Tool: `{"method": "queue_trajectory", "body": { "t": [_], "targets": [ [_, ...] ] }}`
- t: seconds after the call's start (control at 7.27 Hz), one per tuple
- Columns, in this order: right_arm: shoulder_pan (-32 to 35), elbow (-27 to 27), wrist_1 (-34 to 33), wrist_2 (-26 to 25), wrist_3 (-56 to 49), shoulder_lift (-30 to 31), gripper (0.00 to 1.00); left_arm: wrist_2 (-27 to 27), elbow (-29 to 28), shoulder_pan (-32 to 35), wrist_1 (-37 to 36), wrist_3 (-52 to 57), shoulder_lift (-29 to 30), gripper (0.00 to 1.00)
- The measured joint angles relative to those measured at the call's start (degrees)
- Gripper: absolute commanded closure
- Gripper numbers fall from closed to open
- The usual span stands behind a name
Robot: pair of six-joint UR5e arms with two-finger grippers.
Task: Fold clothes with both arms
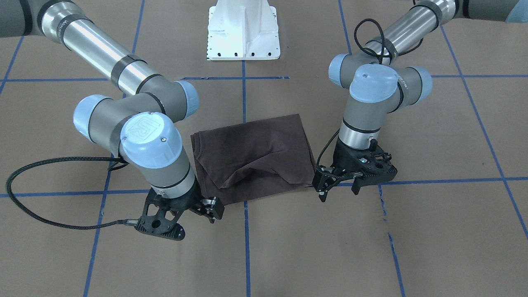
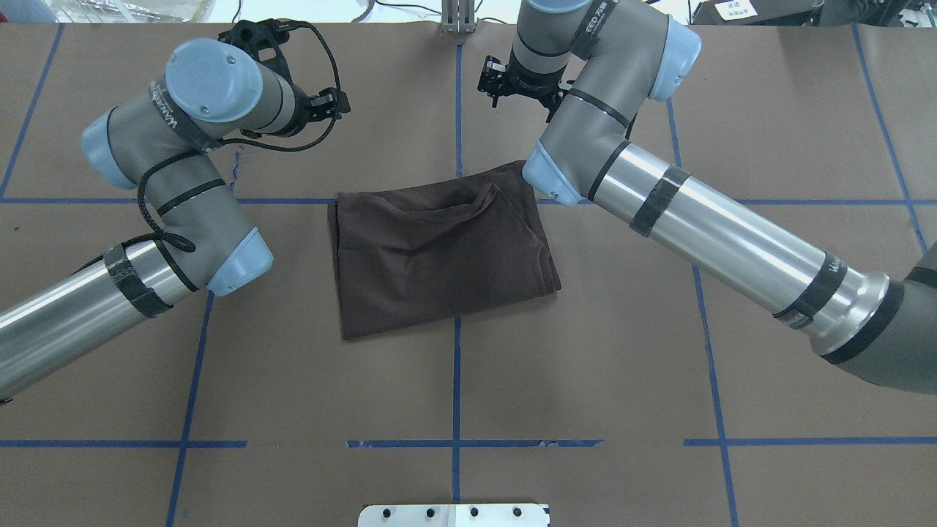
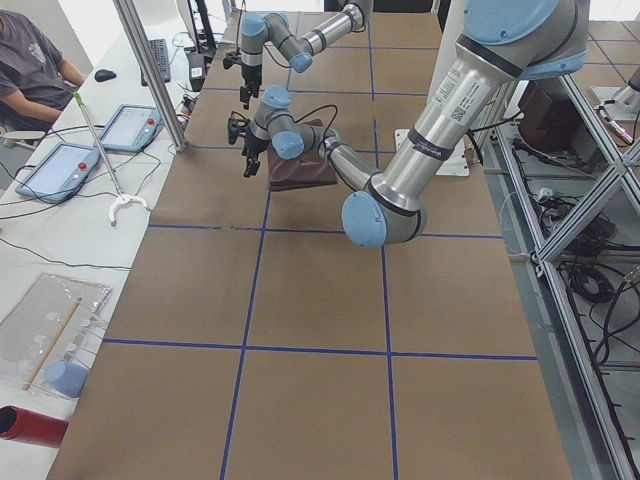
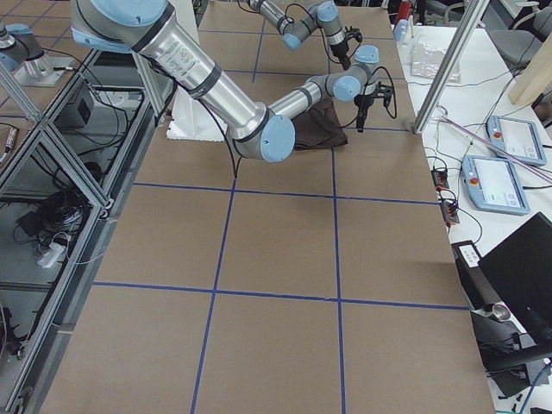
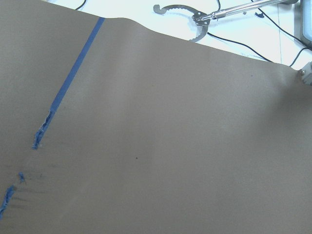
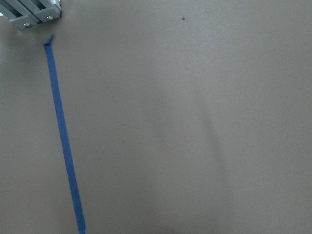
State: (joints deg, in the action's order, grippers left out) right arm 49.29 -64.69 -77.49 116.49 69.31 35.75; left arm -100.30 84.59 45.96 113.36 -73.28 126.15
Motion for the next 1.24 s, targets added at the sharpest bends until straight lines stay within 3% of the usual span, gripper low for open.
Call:
{"method": "queue_trajectory", "body": {
  "t": [0.27,0.55,0.82,1.24],
  "targets": [
    [0.46,-4.49,-3.51,1.65,-1.60,2.55,0.00,-3.71,5.90,0.85,-0.43,2.23,-4.04,0.00],
    [-1.85,-6.33,-6.32,0.21,0.27,2.88,0.00,-6.56,11.10,1.85,-0.77,6.33,-8.30,0.00],
    [-4.88,-5.18,-4.85,-3.01,10.52,2.29,0.01,-7.12,12.39,2.35,-0.78,7.61,-9.76,0.00],
    [-9.10,-4.03,-4.24,-4.15,23.08,1.26,0.15,-7.17,12.63,2.56,-0.70,7.74,-10.03,0.00]
  ]
}}
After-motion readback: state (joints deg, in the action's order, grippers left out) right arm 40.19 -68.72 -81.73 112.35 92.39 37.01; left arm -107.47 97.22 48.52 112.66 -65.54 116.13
